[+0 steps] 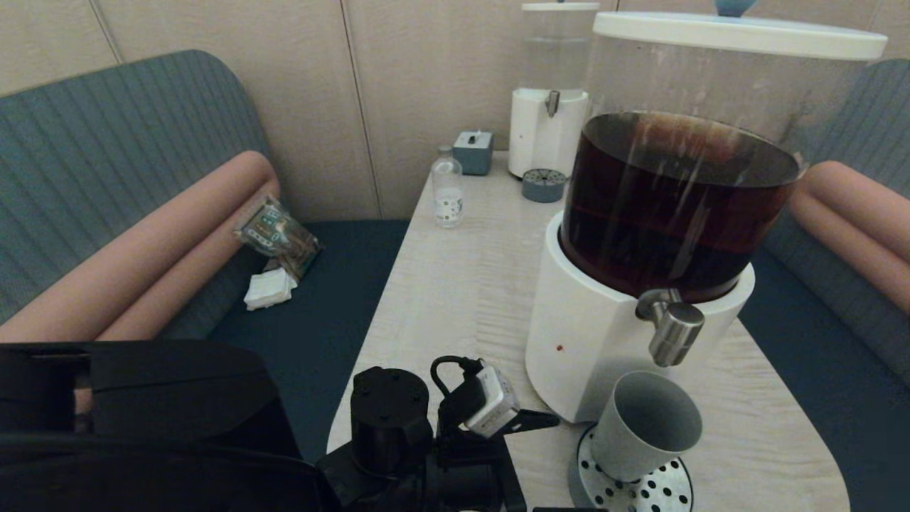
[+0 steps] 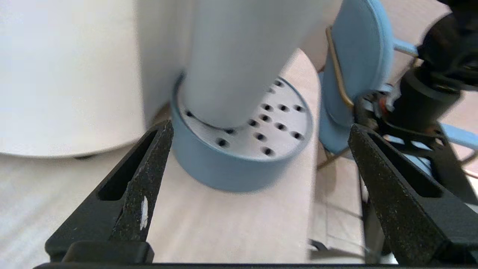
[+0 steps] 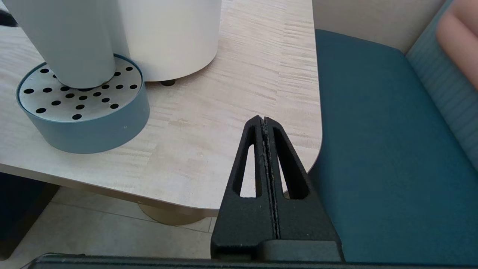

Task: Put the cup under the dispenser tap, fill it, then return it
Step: Place it under the water dispenser, then turn on the faucet

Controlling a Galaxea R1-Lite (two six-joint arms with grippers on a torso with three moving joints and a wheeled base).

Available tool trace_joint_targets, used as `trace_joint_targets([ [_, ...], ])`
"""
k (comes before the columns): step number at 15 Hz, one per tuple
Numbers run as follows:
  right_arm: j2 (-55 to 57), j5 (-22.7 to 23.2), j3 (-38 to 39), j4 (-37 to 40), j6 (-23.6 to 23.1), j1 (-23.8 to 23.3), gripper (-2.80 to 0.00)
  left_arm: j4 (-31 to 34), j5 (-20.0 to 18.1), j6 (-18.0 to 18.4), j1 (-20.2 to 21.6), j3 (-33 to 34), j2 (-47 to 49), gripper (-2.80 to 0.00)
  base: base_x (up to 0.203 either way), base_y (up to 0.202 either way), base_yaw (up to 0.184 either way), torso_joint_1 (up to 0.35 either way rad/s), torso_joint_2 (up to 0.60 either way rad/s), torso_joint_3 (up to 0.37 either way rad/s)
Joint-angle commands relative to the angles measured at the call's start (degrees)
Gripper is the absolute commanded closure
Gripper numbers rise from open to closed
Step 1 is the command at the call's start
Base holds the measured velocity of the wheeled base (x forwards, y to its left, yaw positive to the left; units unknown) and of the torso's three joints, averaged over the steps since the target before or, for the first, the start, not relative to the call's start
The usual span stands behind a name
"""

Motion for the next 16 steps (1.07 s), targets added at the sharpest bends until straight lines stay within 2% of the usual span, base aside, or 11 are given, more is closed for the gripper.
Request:
trace_joint_targets([
  [1, -0.3, 0.0, 0.5, 0.0, -0.1, 0.0, 0.00, -0.5, -0.3, -0.1, -0.5, 2.4, -2.8, -2.80, 0.000, 0.000, 0.000, 0.000, 0.00, 0.000],
  [8, -0.3, 0.0, 0.5, 0.0, -0.1, 0.0, 0.00, -0.5, 1.8, -0.2, -3.0, 9.7, -11.8, -2.80, 0.000, 0.000, 0.000, 0.000, 0.00, 0.000],
  [9, -0.3, 0.0, 0.5, 0.0, -0.1, 0.0, 0.00, -0.5, 2.8, -0.2, -2.9, 11.0, -13.7, 0.00, 0.000, 0.000, 0.000, 0.000, 0.00, 0.000],
  [12, -0.3, 0.0, 0.5, 0.0, -0.1, 0.0, 0.00, -0.5, 4.9, -1.9, -2.8, 14.0, -19.8, 0.00, 0.000, 0.000, 0.000, 0.000, 0.00, 0.000],
  [14, -0.3, 0.0, 0.5, 0.0, -0.1, 0.0, 0.00, -0.5, 11.0, -3.7, -2.8, 16.3, -25.4, 0.00, 0.000, 0.000, 0.000, 0.000, 0.00, 0.000],
  [16, -0.3, 0.0, 0.5, 0.0, -0.1, 0.0, 0.00, -0.4, 18.4, -7.1, -2.6, 17.3, -32.3, 0.00, 0.000, 0.000, 0.000, 0.000, 0.00, 0.000],
])
